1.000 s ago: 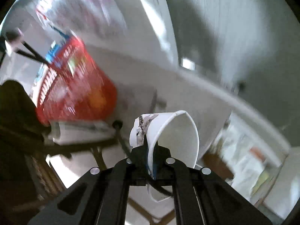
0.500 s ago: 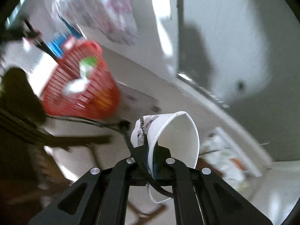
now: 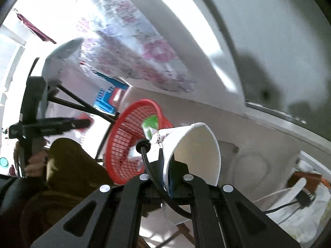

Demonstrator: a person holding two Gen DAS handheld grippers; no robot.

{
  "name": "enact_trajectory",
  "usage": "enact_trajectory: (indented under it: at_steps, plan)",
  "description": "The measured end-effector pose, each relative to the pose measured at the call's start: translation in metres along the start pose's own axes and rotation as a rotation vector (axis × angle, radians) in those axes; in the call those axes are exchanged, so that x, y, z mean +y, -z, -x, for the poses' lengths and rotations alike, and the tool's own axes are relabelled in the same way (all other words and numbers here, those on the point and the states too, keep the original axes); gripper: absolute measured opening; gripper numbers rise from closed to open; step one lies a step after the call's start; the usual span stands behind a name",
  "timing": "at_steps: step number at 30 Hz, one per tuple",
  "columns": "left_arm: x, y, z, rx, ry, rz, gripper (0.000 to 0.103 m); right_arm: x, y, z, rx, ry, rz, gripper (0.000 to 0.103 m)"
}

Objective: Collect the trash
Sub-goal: 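Carry the paper cup up toward the wastebasket while the left tool holds the jelly cup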

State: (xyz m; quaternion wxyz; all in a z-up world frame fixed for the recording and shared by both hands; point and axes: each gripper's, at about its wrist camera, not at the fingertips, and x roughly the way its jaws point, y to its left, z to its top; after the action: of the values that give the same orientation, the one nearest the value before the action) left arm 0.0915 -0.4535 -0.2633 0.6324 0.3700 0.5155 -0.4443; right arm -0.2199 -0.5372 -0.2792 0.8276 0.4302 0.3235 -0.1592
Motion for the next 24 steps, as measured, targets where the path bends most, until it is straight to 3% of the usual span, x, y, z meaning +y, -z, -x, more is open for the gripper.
enact_trajectory:
  at_steps: [8,14,18,24]
  plan:
    - [-0.001,0.000,-0.027,0.089,-0.009,-0.005,0.053,0.005,-0.003,-0.023,0.013,-0.023,-0.001,0.005]
    - [-0.019,-0.003,-0.069,0.200,0.033,-0.067,0.053,0.003,-0.005,-0.025,0.006,-0.025,-0.002,0.005]
    - [-0.023,-0.003,-0.091,0.244,0.030,-0.067,0.076,0.010,-0.005,-0.025,-0.014,0.014,0.075,0.005]
    - [-0.019,0.010,-0.113,0.315,0.018,-0.055,0.078,0.018,-0.012,-0.028,-0.037,0.017,0.133,0.005]
